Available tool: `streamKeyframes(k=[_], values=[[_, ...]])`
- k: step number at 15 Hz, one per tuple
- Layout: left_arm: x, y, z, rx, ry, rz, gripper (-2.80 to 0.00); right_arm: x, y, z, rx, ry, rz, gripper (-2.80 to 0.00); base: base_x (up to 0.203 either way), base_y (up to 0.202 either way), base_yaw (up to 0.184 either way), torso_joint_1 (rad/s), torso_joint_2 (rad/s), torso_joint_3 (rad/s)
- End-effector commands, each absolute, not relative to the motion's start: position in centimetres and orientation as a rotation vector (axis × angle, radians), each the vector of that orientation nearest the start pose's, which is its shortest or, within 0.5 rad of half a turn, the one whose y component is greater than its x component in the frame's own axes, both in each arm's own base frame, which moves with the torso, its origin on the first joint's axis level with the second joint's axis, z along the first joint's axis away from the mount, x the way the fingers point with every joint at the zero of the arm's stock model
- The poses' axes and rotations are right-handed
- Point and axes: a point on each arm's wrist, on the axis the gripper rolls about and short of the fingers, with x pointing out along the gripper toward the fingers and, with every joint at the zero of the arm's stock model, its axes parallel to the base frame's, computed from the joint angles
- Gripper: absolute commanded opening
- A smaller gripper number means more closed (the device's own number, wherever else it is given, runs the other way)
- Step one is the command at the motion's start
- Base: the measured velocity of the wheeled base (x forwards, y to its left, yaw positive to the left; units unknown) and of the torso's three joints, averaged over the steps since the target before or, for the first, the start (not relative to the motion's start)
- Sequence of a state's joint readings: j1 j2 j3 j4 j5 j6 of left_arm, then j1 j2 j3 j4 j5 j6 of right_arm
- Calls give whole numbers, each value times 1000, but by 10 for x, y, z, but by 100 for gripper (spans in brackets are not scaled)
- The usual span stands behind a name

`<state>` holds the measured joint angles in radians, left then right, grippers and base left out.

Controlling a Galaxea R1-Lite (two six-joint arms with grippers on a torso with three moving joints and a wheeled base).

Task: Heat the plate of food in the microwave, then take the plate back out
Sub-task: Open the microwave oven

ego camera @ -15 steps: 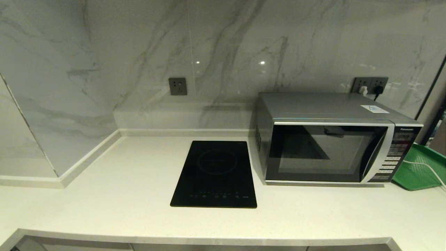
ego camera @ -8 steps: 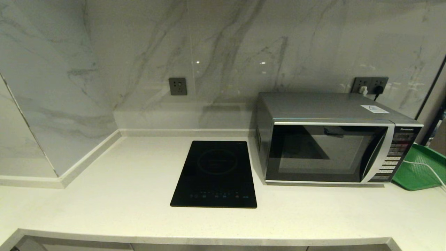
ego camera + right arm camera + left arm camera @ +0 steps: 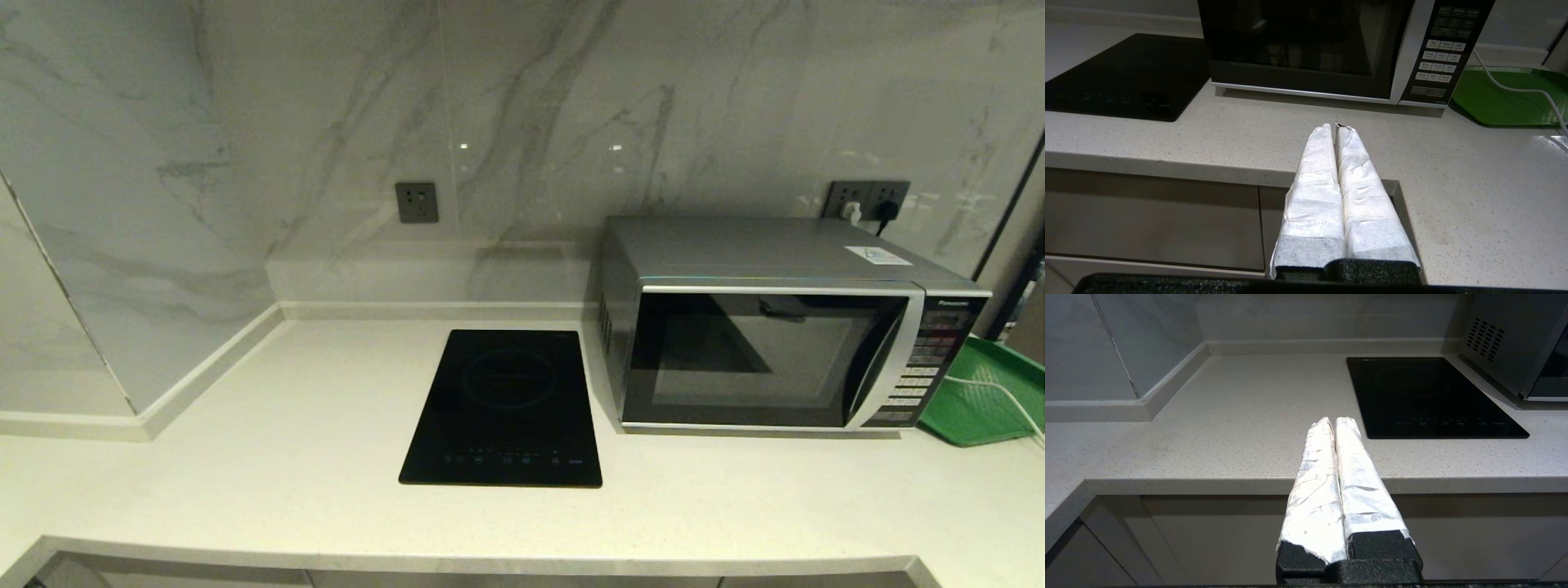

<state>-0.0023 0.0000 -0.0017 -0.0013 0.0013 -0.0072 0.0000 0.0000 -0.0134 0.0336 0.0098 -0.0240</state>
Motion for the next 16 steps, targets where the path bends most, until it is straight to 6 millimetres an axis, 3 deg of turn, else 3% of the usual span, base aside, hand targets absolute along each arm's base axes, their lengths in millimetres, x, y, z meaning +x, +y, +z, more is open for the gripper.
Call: streamKeyframes(k=[1, 14, 16], values=[[-23, 0, 76, -8, -3, -1, -280, -24, 0, 76, -24, 18, 11, -280, 0, 0, 0, 0, 0, 0], [-23, 0, 76, -8, -3, 0, -280, -24, 0, 76, -53, 19, 11, -280, 0, 0, 0, 0, 0, 0], [-23, 0, 76, -8, -3, -2, -280, -29, -1, 94, -10, -30, -25, -280, 0, 0, 0, 0, 0, 0]])
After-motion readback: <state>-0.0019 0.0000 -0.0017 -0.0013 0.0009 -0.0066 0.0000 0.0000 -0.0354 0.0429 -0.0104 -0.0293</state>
